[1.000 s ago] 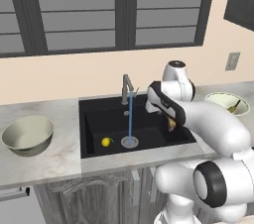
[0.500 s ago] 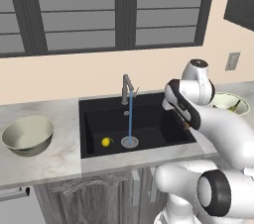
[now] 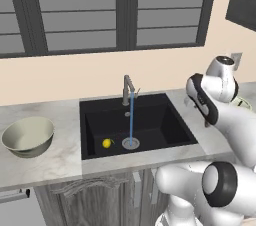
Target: Pick the bananas from the sink and place them in one bowl. Place the lemon in the other bowl. Then turn off the sink faucet.
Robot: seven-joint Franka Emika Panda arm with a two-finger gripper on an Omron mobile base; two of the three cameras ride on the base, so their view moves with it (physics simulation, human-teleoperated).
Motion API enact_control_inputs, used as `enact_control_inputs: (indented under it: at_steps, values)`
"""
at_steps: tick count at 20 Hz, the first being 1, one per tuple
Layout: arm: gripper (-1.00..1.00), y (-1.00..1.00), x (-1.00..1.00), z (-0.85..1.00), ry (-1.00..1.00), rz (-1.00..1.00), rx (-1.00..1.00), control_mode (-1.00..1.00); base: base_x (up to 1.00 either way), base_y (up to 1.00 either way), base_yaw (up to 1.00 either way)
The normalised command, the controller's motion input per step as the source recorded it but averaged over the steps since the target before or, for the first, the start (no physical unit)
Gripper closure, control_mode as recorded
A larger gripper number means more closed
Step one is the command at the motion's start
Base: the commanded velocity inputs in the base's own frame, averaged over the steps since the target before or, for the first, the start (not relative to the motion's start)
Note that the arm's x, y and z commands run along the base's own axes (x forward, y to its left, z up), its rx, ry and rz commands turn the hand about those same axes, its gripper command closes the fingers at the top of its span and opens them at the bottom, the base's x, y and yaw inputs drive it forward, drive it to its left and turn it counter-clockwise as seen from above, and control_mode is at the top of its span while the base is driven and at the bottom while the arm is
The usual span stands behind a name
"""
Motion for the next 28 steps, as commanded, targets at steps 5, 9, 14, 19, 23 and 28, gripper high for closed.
enact_control_inputs:
  at_steps: [5,9,14,19,23,28]
  values:
    - [1.00,-0.72,0.00,0.22,0.00,0.00,0.00,-1.00,0.00,0.00,0.00]
    - [1.00,-0.62,0.03,0.07,-0.01,0.00,0.00,-1.00,0.00,0.00,0.00]
    - [1.00,-0.38,0.17,-0.01,-0.08,0.00,0.00,-1.00,0.00,0.00,0.00]
    - [1.00,-0.28,0.28,0.00,-0.05,0.00,0.00,-1.00,0.00,0.00,0.00]
    - [1.00,-0.29,0.34,-0.06,-0.02,0.00,0.00,-1.00,0.00,0.00,0.00]
    - [1.00,-0.26,0.42,-0.09,0.00,0.01,0.00,-1.00,0.00,0.00,0.00]
